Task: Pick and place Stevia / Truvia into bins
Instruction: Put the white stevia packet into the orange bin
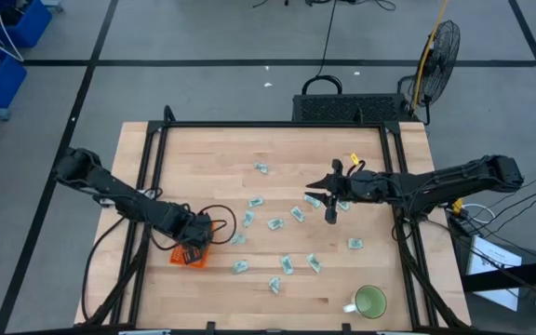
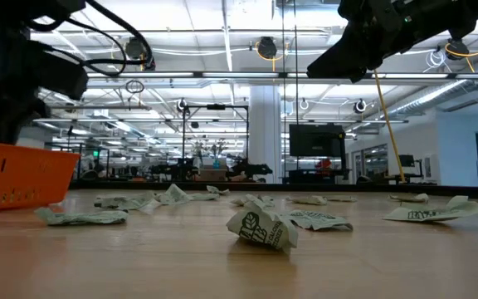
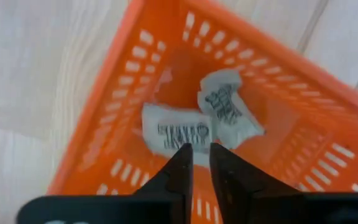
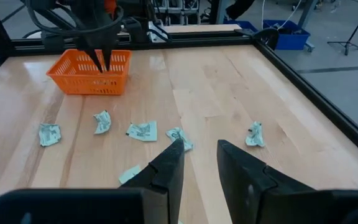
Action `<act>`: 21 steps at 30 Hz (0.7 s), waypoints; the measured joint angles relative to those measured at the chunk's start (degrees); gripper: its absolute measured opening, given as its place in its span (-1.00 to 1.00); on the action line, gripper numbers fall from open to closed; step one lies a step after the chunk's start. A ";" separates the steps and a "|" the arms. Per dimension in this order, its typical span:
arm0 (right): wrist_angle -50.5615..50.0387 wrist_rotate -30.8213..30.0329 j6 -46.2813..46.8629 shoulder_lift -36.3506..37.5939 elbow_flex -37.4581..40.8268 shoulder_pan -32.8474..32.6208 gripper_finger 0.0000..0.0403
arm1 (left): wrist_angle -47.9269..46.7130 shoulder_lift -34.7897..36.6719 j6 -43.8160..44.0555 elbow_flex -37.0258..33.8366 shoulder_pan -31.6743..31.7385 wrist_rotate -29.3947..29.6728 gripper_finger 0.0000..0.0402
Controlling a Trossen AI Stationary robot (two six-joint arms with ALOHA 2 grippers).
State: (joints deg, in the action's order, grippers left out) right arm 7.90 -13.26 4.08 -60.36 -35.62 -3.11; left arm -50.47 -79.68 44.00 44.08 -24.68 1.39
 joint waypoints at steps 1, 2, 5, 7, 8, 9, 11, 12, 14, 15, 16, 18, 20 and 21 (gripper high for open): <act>0.00 0.02 0.00 0.00 0.00 0.00 -0.56 | 0.42 0.00 -1.03 0.12 0.28 0.15 -0.64; 0.00 0.02 0.00 0.00 0.00 0.00 -0.56 | 0.41 0.02 -1.95 0.53 0.62 -0.09 -0.62; 0.04 0.02 0.00 0.00 0.00 0.00 -0.56 | -1.51 0.51 -5.01 3.35 1.86 -3.79 -0.59; 0.02 0.02 0.00 0.00 0.00 0.00 -0.56 | -5.05 0.50 -6.60 6.59 2.81 -5.42 -0.60; 0.04 0.02 0.00 0.00 0.00 0.00 -0.56 | -7.04 0.50 -7.13 8.58 3.39 -5.36 -0.61; 0.04 0.02 -0.02 0.00 0.00 0.00 -0.56 | -8.68 0.50 -7.86 10.81 3.90 -4.78 -0.61; 0.20 0.02 -0.11 0.00 0.00 0.00 -0.56 | -10.50 0.50 -9.81 15.27 4.89 -1.83 -0.63; 0.47 0.02 -0.17 0.00 0.00 0.00 -0.56 | -10.74 0.50 -11.19 17.35 5.32 0.39 -0.64; 0.92 0.02 -0.23 0.00 0.00 0.00 -0.56 | -10.27 0.50 -15.09 21.12 6.22 5.25 -0.64; 0.98 0.02 -0.37 0.00 0.00 0.00 -0.56 | -9.52 0.51 -17.42 22.79 6.78 8.11 -0.64; 0.98 0.02 -0.54 0.00 0.00 0.00 -0.56 | -8.55 0.52 -19.58 24.17 7.49 11.04 -0.64; 1.14 0.02 -0.99 0.00 0.00 0.00 -0.56 | -5.87 0.52 -22.68 26.02 9.30 17.47 -0.64; 1.47 0.02 -1.82 0.00 0.00 0.00 -0.56 | -1.09 0.52 -23.21 26.50 11.59 22.73 -0.64; 1.64 0.00 -2.10 0.00 0.00 0.00 -0.56 | 1.78 0.52 -23.09 26.51 12.85 25.05 -0.64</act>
State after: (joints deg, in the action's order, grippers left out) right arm 9.54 -13.25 1.98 -60.36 -35.62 -3.11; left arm -48.69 -79.15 20.91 70.59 -11.83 26.44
